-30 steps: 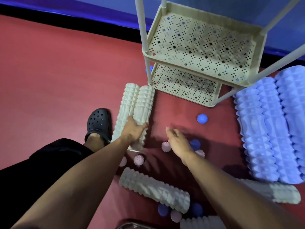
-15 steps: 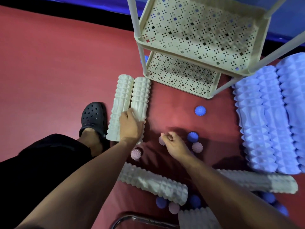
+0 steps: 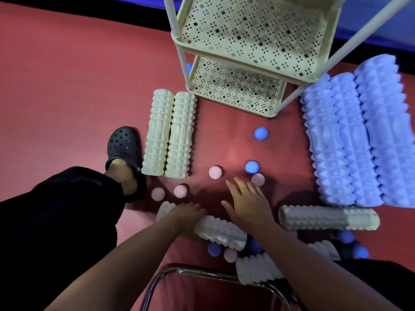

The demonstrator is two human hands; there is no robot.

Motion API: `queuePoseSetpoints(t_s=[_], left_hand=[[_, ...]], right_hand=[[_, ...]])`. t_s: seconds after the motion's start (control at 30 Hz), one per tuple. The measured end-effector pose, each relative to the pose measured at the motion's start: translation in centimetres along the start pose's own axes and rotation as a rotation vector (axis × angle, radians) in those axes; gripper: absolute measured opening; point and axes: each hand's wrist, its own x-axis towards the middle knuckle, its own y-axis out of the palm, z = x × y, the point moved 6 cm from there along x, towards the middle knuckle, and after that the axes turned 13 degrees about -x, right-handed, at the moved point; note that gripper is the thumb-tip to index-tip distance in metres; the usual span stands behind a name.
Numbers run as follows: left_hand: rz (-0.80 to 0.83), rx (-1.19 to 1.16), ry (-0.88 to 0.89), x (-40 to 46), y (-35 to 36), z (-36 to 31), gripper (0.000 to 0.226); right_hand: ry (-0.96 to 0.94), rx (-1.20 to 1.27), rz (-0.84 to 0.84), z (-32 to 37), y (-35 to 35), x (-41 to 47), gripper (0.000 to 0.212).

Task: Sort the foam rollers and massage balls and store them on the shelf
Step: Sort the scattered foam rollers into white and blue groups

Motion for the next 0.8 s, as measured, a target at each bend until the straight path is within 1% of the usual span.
queuePoseSetpoints(t_s=[0.07,0.13,0.2,0.3,0.37,0.43,0.47,0.57,0.6,0.63,0.67,0.7,0.73,0.77,0.8], left_hand=[[-0.023,0.071,-0.041,0.3,0.8,0.0,0.079],[-0.032,0.078,-0.084,0.5,1.0,0.1,0.075],[-0.003,0.077,-0.092,0.8,1.2,0.0,0.075],[0.02,0.066,-0.052,0.6,0.1,-0.4,0.075],[0.014,0.058,-0.007,0.0,-1.5,-0.8,0.075],[-0.018,0.092,0.066,-0.9,-3.8,-1.3,0.077],[-0.039,0.112,0.1,-1.5,-5.1,-1.5,0.08],[-0.142,0.187,0.212,-3.6,-9.2,-2.0,0.081],[-0.199,0.206,0.262,-4.3,-10.6,-2.2,0.077],[-0.257,0.218,0.305,-5.2,-12.0,-2.5,0.07],[-0.33,0.233,0.354,-6.1,-13.3,-2.7,0.064],[-0.405,0.245,0.384,-6.9,-14.5,-2.7,0.063],[-0.477,0.25,0.41,-7.8,-15.4,-2.5,0.066],[-0.539,0.243,0.413,-8.8,-16.1,-2.3,0.071],[-0.608,0.228,0.398,-9.6,-16.4,-1.9,0.075]], right_hand=[[-0.02,-0.033,0.006,-0.2,0.2,-0.7,0.066],[-0.024,-0.035,0.009,-0.5,0.4,-1.2,0.066],[-0.021,-0.033,0.006,-1.1,0.4,-1.4,0.066],[0.003,-0.021,-0.052,-2.2,-0.3,-2.0,0.066],[0.003,0.011,-0.059,-2.4,-0.9,-1.7,0.067],[-0.01,0.055,-0.015,-2.0,-1.6,-1.9,0.067],[-0.029,0.101,0.058,-1.6,-1.8,-2.2,0.067],[-0.012,0.339,0.286,-0.9,-2.6,-1.5,0.077],[-0.053,0.412,0.367,0.1,-3.6,-1.6,0.078],[-0.156,0.479,0.402,1.5,-4.8,-1.5,0.069],[-0.181,0.642,0.519,2.8,-4.7,-1.6,0.052],[-0.251,0.759,0.541,3.7,-4.7,-1.2,0.037],[-0.128,0.795,0.563,3.6,-5.4,-1.3,0.034],[-0.004,0.766,0.475,3.3,-6.2,-1.9,0.04],[0.075,0.762,0.372,2.8,-6.5,-2.1,0.044]])
